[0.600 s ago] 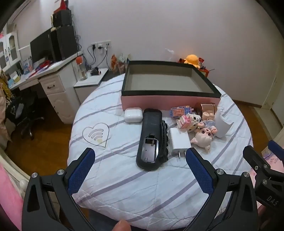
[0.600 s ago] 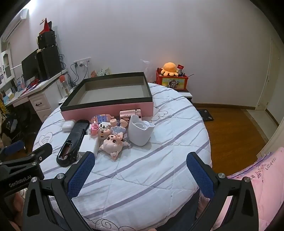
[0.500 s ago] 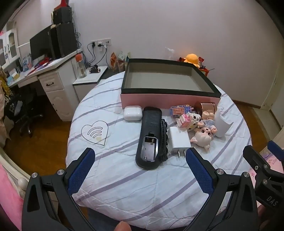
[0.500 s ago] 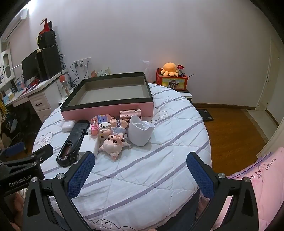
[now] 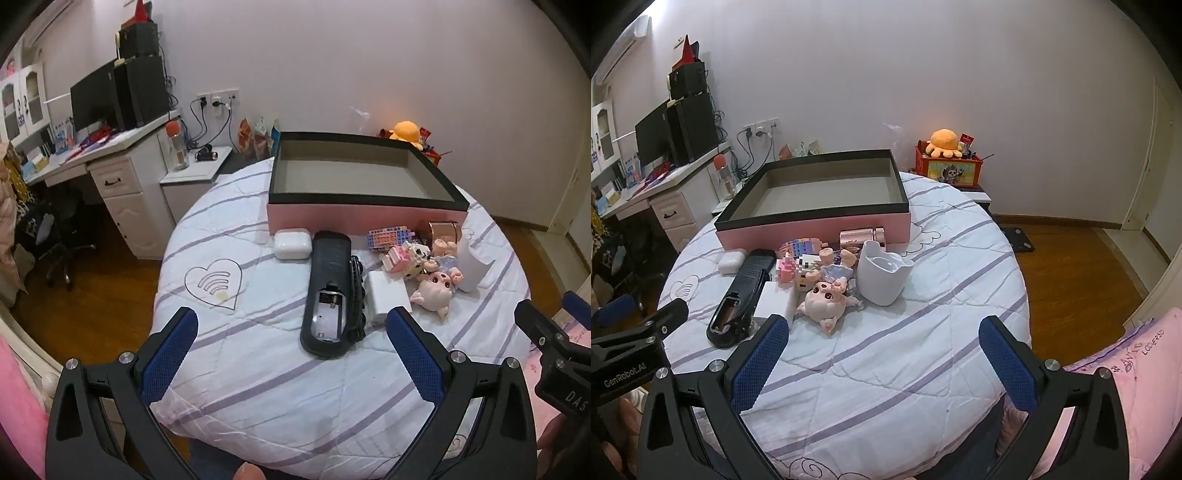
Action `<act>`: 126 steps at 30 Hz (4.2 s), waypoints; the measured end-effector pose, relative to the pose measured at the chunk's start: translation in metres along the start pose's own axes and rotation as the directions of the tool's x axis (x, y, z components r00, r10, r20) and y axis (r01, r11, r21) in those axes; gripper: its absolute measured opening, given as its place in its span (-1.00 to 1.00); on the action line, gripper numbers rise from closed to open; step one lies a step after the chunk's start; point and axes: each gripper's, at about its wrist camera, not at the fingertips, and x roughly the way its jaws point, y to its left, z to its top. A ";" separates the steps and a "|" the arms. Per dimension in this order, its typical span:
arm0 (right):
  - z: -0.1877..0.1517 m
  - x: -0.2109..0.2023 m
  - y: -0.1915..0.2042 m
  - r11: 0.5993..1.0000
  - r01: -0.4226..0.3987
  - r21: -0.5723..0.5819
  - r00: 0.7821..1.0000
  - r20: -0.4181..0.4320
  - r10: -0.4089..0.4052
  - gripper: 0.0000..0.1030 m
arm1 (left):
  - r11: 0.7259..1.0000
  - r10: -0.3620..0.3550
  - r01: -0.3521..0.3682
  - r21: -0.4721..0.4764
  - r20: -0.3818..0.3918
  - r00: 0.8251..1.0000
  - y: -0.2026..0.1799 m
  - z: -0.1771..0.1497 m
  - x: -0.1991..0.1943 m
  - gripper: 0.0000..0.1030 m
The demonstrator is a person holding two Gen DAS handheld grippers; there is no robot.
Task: Organize rigid objects
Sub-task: 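Move the right gripper toward the white cup-shaped plastic part, then grasp the white cup-shaped plastic part with the right gripper, then carry the white part into the box and release it with the right gripper, then withdraw the right gripper and move the left gripper toward the black remote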
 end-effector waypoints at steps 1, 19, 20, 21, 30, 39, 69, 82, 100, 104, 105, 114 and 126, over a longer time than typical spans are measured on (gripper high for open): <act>0.000 0.001 -0.001 1.000 0.001 0.002 1.000 -0.003 -0.001 1.00 | 1.000 0.004 -0.004 -0.001 0.000 1.000 -0.003 0.003 0.001 1.00; 0.019 0.071 -0.011 1.000 -0.010 -0.006 0.994 -0.110 0.009 1.00 | 1.000 0.011 -0.010 0.021 -0.056 0.998 -0.016 0.037 0.055 1.00; 0.022 0.076 -0.013 1.000 -0.010 -0.009 0.993 -0.119 0.009 1.00 | 1.000 0.016 -0.014 0.023 -0.059 0.998 -0.018 0.040 0.058 1.00; 0.023 0.079 -0.014 1.000 -0.010 -0.010 0.992 -0.125 0.008 1.00 | 0.999 0.021 -0.020 0.025 -0.063 0.998 -0.020 0.043 0.060 1.00; 0.032 0.119 -0.024 0.998 -0.052 -0.019 0.974 -0.222 0.047 0.82 | 0.998 0.048 -0.042 0.050 -0.125 0.991 -0.043 0.053 0.086 1.00; 0.033 0.149 -0.021 0.983 -0.184 -0.005 0.941 -0.291 0.175 0.34 | 0.998 0.048 -0.039 0.057 -0.165 0.985 -0.049 0.058 0.099 1.00; 0.092 0.090 -0.014 0.985 -0.173 -0.024 0.975 -0.146 0.168 0.23 | 1.000 -0.010 0.013 0.025 -0.119 0.993 -0.035 0.115 0.082 1.00; 0.150 0.164 0.038 0.979 -0.183 -0.088 0.972 -0.165 0.167 0.23 | 1.000 0.025 -0.025 -0.007 -0.091 0.996 -0.012 0.167 0.125 1.00; 0.141 0.219 0.030 0.990 -0.114 -0.080 0.960 -0.264 0.089 0.56 | 1.000 0.009 -0.011 -0.010 -0.130 0.991 -0.012 0.159 0.152 1.00; 0.145 0.201 0.024 0.990 -0.130 -0.048 0.970 -0.212 0.117 0.58 | 1.000 0.015 -0.016 -0.014 -0.113 0.993 -0.012 0.157 0.140 1.00; 0.147 0.198 0.024 0.990 -0.136 -0.042 0.972 -0.201 0.125 0.58 | 1.000 0.014 -0.015 -0.014 -0.108 0.994 -0.012 0.156 0.137 1.00; 0.138 0.129 0.004 0.981 -0.191 0.015 0.977 -0.089 0.192 0.60 | 0.999 0.052 -0.052 -0.002 -0.034 0.998 -0.020 0.140 0.084 1.00; 0.092 0.074 -0.006 0.978 -0.210 -0.010 0.973 -0.099 0.208 0.60 | 0.996 0.082 -0.084 -0.025 -0.075 0.994 -0.030 0.084 0.040 1.00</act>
